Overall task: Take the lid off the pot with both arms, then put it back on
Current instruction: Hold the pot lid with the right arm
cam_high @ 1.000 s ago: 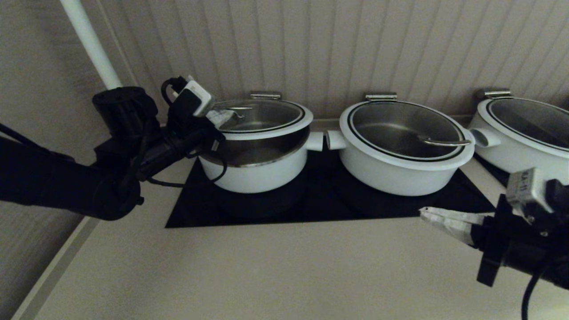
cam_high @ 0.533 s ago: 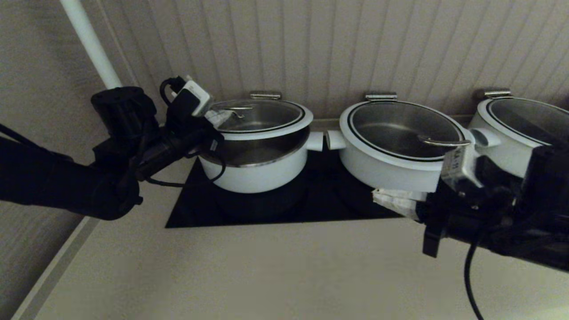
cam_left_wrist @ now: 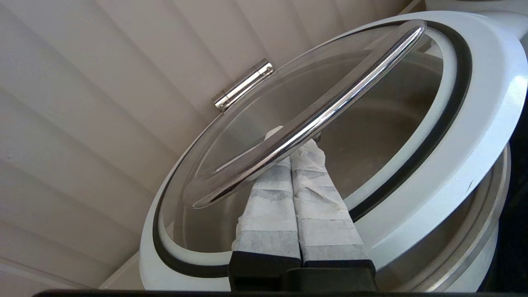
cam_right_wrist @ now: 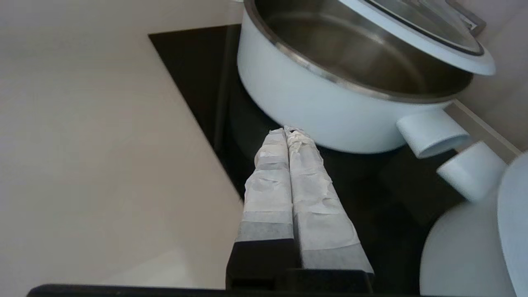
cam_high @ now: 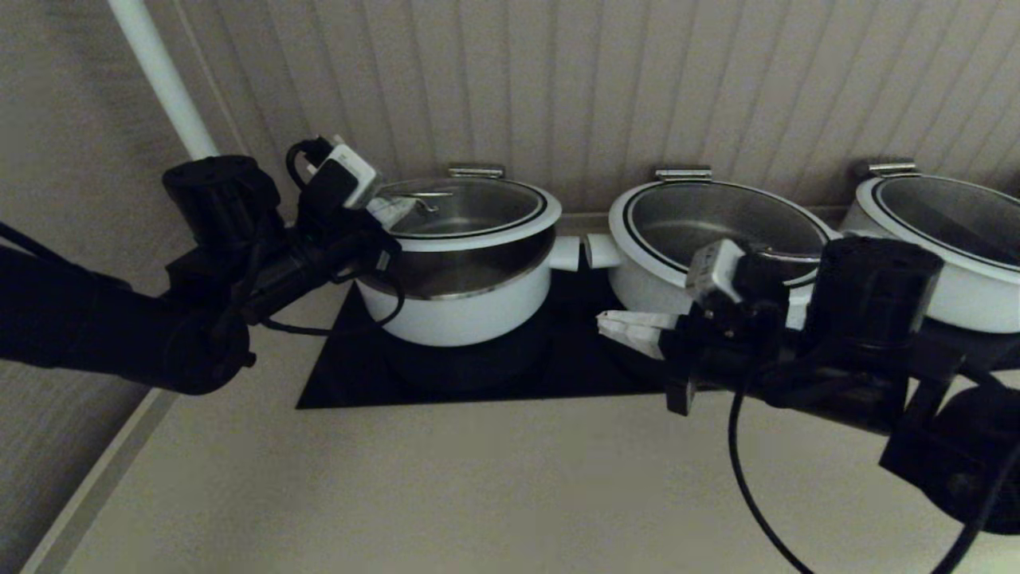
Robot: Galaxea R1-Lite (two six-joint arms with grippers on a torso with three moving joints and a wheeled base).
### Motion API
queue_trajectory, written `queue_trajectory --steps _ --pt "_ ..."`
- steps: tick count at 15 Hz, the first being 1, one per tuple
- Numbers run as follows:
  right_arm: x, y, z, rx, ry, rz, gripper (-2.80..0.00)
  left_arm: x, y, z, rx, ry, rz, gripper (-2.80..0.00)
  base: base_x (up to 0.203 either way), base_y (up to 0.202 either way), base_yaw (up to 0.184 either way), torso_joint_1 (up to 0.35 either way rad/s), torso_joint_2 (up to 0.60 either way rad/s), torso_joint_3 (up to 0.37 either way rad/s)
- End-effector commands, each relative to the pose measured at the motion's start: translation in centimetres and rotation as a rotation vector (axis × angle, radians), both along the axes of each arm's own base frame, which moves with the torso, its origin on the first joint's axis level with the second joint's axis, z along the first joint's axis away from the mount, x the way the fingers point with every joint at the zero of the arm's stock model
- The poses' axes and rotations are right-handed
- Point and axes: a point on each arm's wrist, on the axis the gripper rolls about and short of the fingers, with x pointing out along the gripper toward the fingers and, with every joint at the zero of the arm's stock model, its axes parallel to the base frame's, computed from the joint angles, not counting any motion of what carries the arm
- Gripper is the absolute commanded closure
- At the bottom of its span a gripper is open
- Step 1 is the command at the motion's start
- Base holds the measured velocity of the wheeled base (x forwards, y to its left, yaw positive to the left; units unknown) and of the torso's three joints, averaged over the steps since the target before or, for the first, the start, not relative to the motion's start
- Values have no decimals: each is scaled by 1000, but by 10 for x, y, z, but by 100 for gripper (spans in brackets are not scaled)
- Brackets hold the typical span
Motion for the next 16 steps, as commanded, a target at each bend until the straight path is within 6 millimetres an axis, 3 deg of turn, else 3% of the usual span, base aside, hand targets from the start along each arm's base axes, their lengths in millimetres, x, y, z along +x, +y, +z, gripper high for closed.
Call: queue_trajectory --steps 1,5,16 --pt "17 11 -7 -1 0 5 0 0 0 0 1 -6 1 0 0 0 0 0 0 0" --pt "43 26 -19 47 -84 -23 0 2 7 0 1 -4 19 0 0 0 0 0 0 0" --pt "73 68 -40 113 -159 -3 0 4 11 -3 2 4 28 0 0 0 0 0 0 0"
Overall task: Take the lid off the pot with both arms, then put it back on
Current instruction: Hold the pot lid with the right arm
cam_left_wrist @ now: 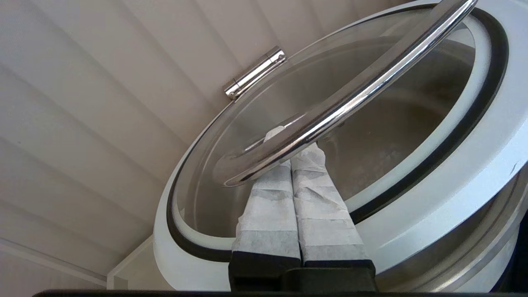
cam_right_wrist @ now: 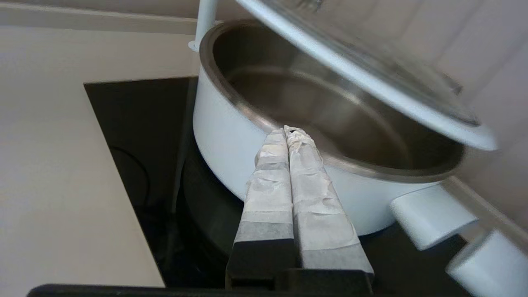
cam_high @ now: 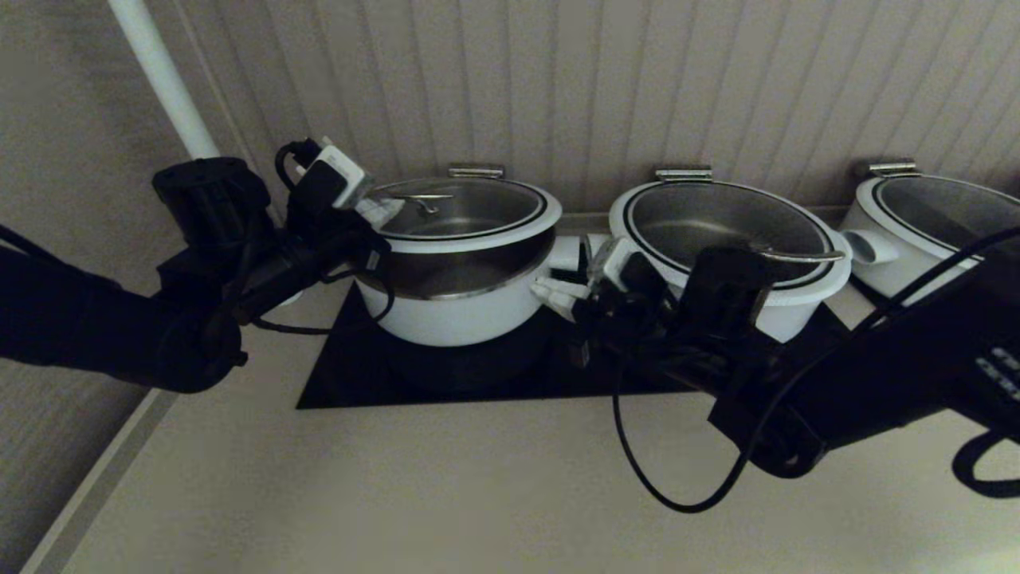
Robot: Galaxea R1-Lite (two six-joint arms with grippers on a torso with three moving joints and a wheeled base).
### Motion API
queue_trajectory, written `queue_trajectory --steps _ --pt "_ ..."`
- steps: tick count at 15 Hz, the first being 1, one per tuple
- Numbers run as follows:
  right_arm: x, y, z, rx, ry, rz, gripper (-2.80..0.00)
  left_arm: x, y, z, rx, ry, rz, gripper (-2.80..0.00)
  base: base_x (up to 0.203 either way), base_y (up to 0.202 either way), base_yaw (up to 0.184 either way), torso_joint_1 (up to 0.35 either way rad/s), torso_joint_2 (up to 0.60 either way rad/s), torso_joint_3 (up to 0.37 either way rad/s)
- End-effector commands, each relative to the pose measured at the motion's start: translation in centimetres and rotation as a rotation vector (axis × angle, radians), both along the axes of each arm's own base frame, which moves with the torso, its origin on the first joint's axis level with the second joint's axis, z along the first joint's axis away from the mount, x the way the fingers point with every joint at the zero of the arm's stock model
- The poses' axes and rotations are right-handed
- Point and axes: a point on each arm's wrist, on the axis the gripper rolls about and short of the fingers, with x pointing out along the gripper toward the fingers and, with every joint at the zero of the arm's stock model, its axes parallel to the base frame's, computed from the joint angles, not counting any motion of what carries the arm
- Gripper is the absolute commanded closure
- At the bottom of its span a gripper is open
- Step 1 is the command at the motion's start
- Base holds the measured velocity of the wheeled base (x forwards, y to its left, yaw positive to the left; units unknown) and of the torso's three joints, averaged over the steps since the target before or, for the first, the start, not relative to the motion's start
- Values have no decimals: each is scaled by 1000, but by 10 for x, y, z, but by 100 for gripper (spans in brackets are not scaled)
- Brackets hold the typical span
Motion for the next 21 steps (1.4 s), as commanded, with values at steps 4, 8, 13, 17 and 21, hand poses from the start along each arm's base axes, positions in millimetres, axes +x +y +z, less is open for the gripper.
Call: queue_trajectory --steps 4,8,13,17,21 --pt "24 17 -10 18 -30 -8 0 1 0 0 2 -5 -1 0 0 0 0 0 0 0" --pt "41 27 -13 39 -49 -45 0 1 0 0 2 -5 -1 0 0 0 0 0 0 0" --pt "58 35 -12 59 -64 -80 0 -1 0 3 -1 -14 0 0 0 0 0 0 0 0" --pt "66 40 -9 68 -72 -91 0 -2 0 4 -2 -17 0 0 0 0 0 0 0 0" --pt "74 44 -5 90 -98 -106 0 -3 0 6 -3 -21 0 0 0 0 0 0 0 0"
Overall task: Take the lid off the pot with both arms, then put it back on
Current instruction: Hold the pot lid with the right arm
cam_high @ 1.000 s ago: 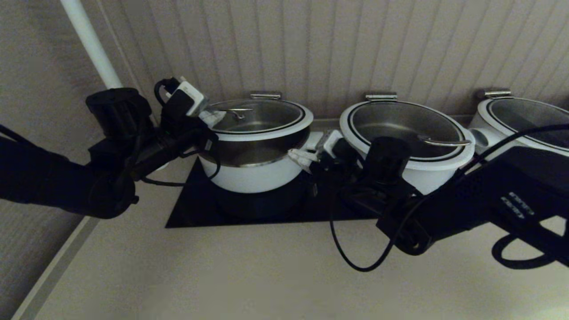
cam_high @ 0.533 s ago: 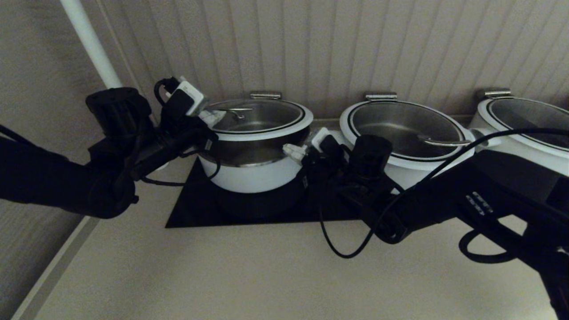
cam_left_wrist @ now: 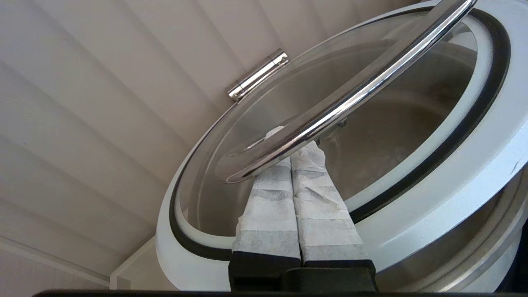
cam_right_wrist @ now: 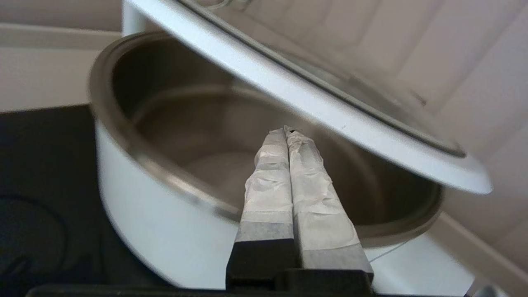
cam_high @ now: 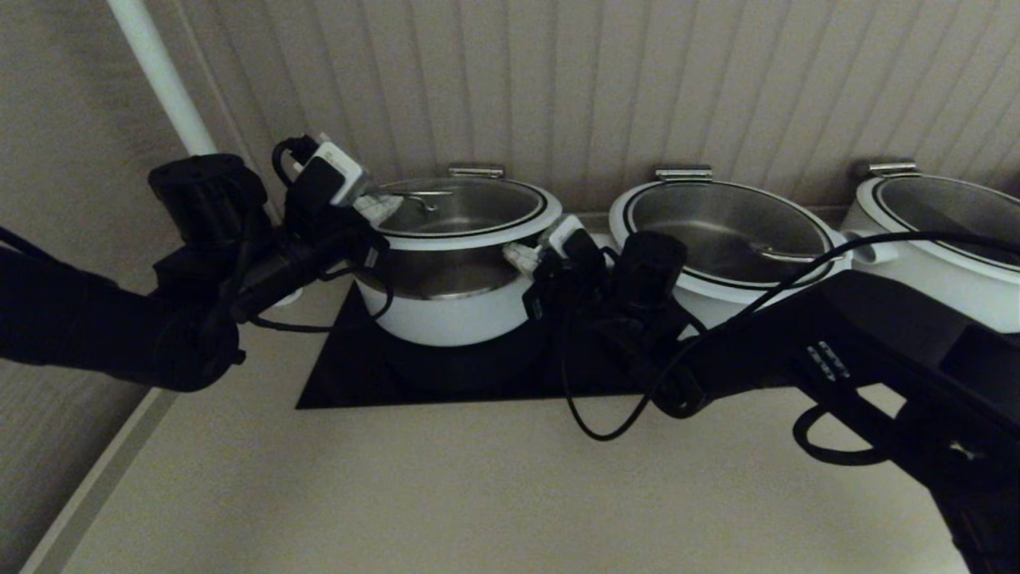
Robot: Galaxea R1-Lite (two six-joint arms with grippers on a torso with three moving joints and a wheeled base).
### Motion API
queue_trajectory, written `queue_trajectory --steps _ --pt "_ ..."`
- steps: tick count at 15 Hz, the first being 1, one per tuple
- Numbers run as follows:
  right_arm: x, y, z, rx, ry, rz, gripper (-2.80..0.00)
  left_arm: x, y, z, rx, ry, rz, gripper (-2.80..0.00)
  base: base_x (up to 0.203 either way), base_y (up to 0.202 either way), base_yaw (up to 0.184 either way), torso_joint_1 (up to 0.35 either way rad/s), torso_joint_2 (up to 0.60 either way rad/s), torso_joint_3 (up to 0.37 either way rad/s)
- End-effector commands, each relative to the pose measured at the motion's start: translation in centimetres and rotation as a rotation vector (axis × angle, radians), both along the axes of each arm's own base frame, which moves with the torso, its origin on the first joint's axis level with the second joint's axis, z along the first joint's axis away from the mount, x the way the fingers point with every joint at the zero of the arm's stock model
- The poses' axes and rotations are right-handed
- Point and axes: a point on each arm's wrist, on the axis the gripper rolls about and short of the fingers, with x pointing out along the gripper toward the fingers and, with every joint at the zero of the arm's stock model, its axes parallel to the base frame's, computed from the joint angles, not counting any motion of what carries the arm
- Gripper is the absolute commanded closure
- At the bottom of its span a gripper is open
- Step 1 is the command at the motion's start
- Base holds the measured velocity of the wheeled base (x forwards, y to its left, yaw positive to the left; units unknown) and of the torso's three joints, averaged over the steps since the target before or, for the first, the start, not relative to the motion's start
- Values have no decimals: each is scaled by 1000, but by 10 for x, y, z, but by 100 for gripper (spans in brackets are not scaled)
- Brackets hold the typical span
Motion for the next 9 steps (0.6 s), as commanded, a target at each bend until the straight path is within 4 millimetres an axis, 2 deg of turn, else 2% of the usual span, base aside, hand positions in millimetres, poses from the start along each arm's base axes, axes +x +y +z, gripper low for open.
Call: queue_trajectory --steps 1,6,9 --pt "6 3 3 18 -30 -8 0 -1 0 3 0 -13 -1 0 0 0 0 0 0 0" --pt "20 12 24 50 -71 -25 0 -3 0 4 0 -15 -1 0 0 0 0 0 0 0" --pt "21 13 22 44 -63 -25 0 -5 1 5 -2 -16 -3 0 0 0 0 0 0 0"
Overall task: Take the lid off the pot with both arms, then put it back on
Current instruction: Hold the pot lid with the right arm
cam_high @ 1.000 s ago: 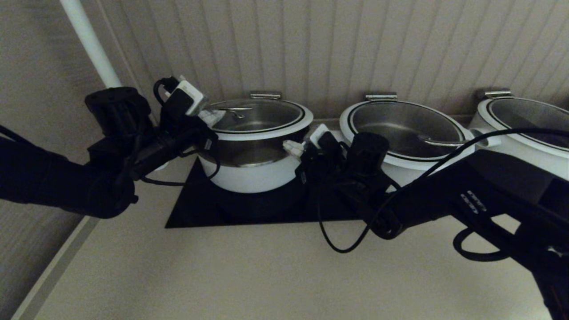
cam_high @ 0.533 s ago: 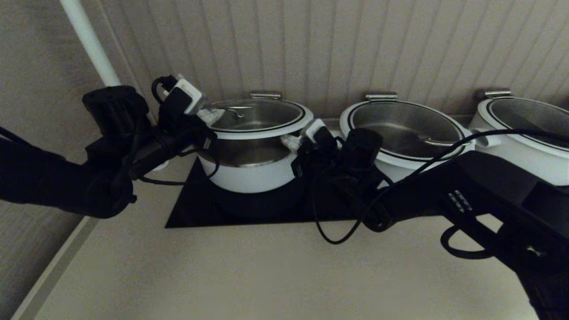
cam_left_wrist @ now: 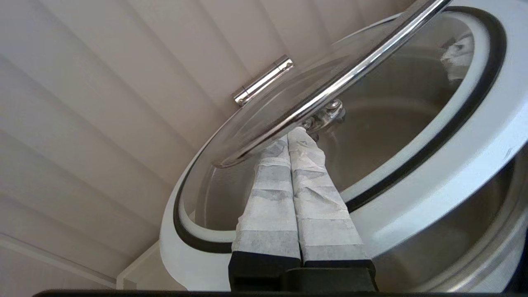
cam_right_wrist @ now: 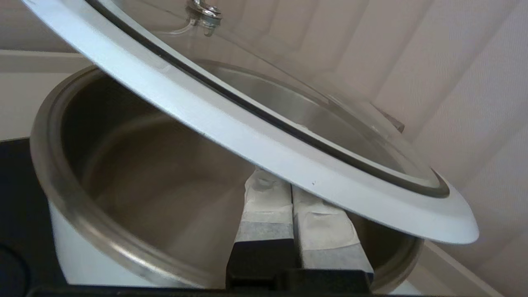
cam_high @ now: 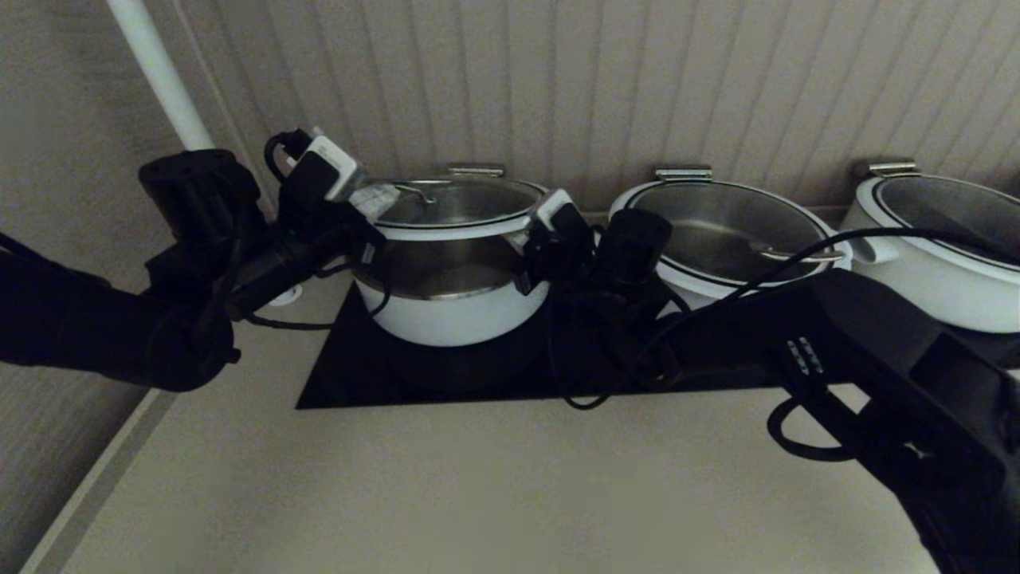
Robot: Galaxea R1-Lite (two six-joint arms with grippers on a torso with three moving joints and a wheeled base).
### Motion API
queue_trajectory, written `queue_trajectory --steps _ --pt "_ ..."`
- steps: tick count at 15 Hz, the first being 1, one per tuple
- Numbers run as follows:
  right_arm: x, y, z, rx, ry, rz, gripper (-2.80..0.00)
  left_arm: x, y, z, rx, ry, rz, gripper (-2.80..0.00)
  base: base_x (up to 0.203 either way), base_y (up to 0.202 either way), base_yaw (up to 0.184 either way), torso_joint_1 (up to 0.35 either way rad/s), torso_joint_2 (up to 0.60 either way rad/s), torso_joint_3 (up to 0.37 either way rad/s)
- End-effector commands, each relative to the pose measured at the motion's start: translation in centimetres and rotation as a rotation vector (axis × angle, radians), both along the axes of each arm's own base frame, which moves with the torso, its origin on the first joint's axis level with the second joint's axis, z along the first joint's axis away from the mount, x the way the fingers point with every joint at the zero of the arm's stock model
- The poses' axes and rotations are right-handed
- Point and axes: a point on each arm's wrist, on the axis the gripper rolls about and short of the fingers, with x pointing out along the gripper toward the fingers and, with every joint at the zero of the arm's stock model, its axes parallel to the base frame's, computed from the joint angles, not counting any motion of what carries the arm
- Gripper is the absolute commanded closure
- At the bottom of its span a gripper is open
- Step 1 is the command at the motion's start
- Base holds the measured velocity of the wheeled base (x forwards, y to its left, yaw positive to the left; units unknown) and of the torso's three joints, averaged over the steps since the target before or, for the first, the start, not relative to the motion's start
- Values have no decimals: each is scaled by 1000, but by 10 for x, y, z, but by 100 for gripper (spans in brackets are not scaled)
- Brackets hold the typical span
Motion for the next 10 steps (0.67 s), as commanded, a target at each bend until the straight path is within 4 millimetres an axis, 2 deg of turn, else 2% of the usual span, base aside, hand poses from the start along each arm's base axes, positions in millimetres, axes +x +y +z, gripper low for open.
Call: queue_trajectory --steps 1,6,10 --pt "0 0 2 8 -16 -1 0 -3 1 1 2 -3 -2 0 0 0 0 0 0 0" --pt "0 0 3 12 -18 -9 0 -18 4 0 5 12 -1 0 0 0 0 0 0 0" --pt "0 0 3 11 -19 -10 0 -25 9 11 -1 -12 12 0 0 0 0 0 0 0"
